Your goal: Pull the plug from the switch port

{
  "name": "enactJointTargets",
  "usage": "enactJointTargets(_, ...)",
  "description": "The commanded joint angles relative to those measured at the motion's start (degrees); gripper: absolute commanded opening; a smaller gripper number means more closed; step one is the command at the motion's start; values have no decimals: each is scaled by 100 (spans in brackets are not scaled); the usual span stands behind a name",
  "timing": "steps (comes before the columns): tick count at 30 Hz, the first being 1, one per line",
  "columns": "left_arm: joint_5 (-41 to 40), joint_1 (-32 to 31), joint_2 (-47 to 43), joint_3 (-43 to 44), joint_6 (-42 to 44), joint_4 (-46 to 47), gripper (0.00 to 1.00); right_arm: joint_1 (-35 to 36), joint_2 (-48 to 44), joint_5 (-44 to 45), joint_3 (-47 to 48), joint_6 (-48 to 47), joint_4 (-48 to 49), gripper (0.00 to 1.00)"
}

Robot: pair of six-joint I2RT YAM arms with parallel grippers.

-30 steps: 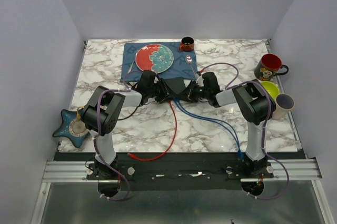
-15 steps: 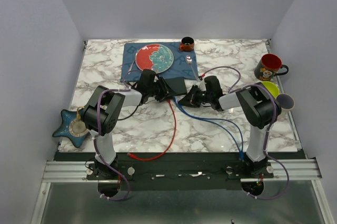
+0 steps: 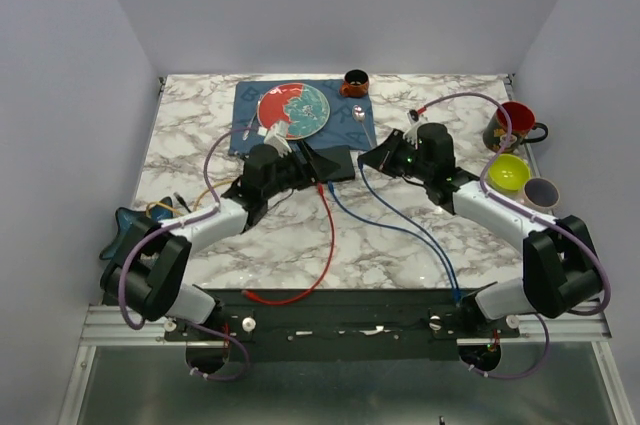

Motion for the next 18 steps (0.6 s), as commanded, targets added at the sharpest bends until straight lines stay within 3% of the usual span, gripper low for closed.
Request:
enactJointTargets(1,-616,-937,-599,-957,41,1672,86,12,-221,115,-208,101,-513,1)
enactJointTargets(2,-1106,-1417,-757,-1063,286,1719,99,21,-274,106,-296,171,-513,1)
enactJointTargets(6,-1603,-2149,-575,-968,499,1658,99,39,-633,71,-498,304,-513,1)
enactJointTargets(10,-1796,-2458,-197,-854,279,1903,99,161,-932,80,-639,392,-530,1)
enactJointTargets(16,-1682,-2626,357,-502,201,1869,98,320,-1328,141,-806,418,-688,1)
enactJointTargets(18,-1682,-2617,576,-563,43,2000,90,355,-1443,107,-841,436,-706,1)
